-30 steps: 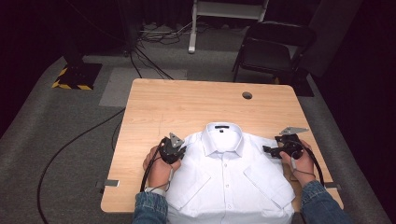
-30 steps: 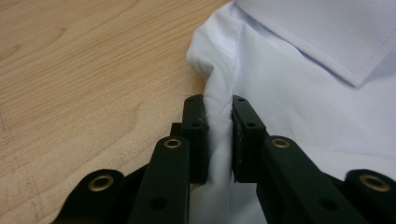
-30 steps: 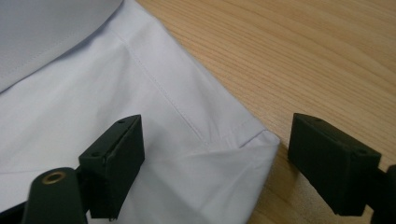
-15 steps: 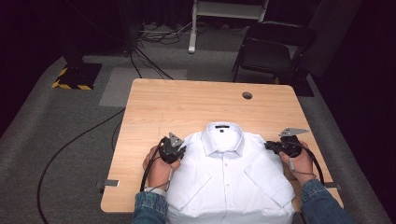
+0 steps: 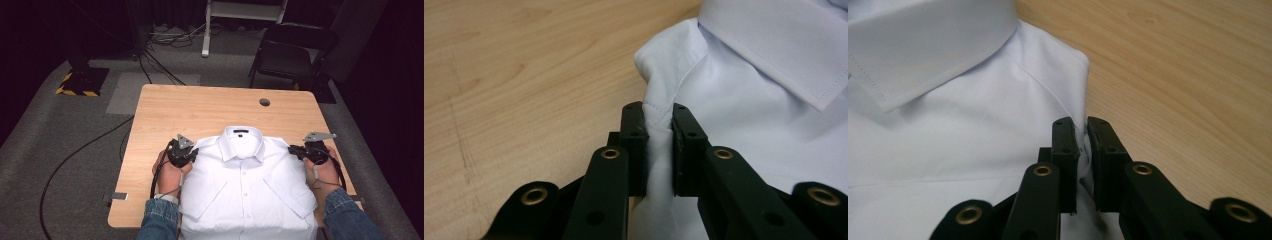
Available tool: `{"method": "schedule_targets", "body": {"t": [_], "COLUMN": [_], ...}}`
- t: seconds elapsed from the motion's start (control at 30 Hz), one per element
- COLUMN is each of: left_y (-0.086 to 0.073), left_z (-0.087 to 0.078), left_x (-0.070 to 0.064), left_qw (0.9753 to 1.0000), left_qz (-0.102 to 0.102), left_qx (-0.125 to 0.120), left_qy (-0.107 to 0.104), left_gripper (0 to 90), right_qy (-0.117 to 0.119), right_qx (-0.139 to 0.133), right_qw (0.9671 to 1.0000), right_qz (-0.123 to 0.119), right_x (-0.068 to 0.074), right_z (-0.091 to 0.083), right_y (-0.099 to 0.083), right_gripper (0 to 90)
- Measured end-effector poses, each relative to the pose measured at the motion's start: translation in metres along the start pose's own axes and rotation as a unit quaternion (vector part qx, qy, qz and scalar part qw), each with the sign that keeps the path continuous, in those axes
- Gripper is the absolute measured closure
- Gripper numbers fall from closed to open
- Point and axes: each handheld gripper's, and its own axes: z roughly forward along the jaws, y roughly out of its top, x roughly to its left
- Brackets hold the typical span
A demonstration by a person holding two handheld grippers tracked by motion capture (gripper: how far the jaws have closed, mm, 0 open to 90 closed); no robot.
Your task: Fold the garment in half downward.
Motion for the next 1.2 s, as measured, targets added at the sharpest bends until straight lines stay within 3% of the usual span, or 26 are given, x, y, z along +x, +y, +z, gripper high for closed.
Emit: {"method": "schedule_targets", "body": {"t": [0.1, 0.47, 0.63, 0.77, 1.2], "left_y": [0.010, 0.043, 0.058, 0.070, 0.113], "left_z": [0.001, 0.004, 0.009, 0.010, 0.013], "left_x": [0.003, 0.018, 0.026, 0.029, 0.042], "left_qw": [1.0000, 0.9998, 0.9998, 0.9995, 0.9982], "left_qz": [0.001, 0.011, 0.004, 0.017, 0.031], "left_qx": [-0.007, -0.016, -0.015, -0.016, -0.030], "left_qy": [0.000, 0.011, 0.014, 0.023, 0.040], "left_gripper": [79.1, 79.0, 79.1, 79.5, 79.5], "right_qy": [-0.002, -0.010, -0.019, -0.028, -0.051], "right_qx": [-0.015, -0.029, -0.036, -0.038, -0.058], "right_qw": [0.9999, 0.9995, 0.9991, 0.9989, 0.9970], "right_qz": [0.002, 0.004, 0.007, 0.004, 0.004], "right_x": [-0.005, -0.022, -0.030, -0.033, -0.050], "right_z": [-0.006, -0.012, -0.014, -0.014, -0.021], "right_y": [0.006, 0.034, 0.048, 0.060, 0.102], "right_gripper": [82.6, 82.7, 82.7, 82.7, 82.7]}}
